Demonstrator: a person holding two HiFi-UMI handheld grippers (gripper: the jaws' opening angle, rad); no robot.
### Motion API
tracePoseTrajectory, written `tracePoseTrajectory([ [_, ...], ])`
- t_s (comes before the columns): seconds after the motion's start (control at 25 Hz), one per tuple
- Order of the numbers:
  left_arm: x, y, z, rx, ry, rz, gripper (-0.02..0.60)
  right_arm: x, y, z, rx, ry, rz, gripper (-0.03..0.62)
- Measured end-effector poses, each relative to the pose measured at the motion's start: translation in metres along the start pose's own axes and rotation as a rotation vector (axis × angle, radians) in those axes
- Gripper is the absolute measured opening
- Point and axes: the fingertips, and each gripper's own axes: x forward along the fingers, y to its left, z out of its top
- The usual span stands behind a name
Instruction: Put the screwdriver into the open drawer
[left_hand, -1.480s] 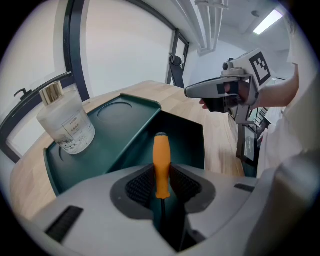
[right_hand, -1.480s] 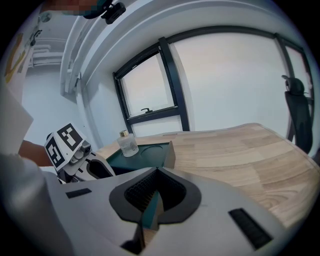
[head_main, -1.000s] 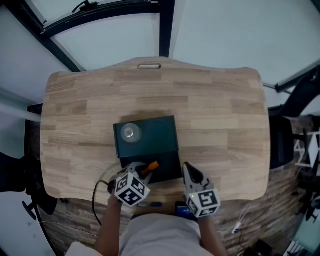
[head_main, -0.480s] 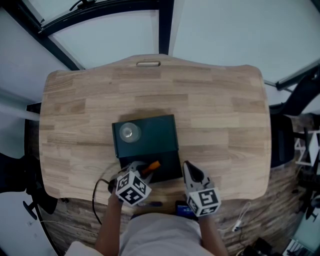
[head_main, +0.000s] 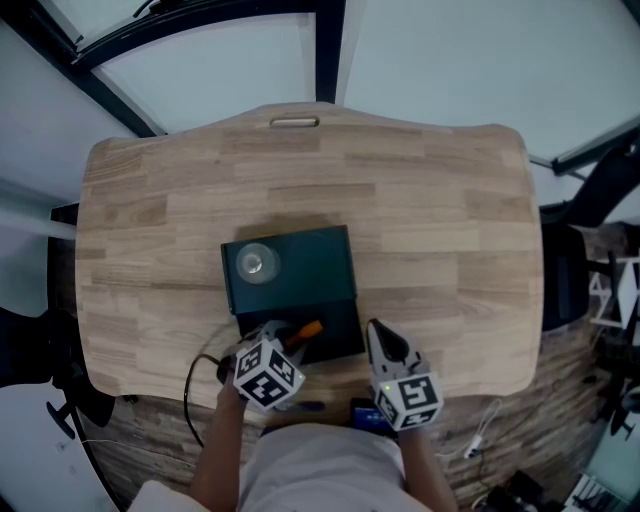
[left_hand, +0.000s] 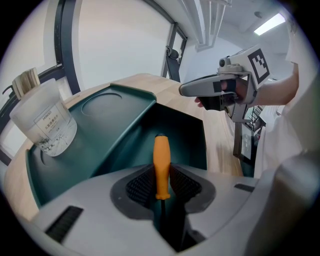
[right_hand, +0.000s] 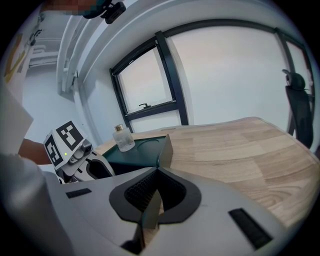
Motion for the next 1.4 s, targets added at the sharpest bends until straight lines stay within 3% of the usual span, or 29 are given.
tracePoseTrajectory([
  [0.68,0.010,-0.002,-0.002,0.011,0.025,-0.004,0.100,0.001,-0.002,-0.001,0.004,0.002,0.000,-0.003],
  [0.96,0.008,-0.002,0.001,-0.045,0.000,-0.038,0.100,0.001,-0.002,-0.001,0.006,0.005,-0.002,-0.003],
  [1.4,0.000,0.000,0.005,-0.083,-0.043,-0.032,0.100,-0.003,-0.002,0.003,-0.001,-0.011,0.001,-0.003],
])
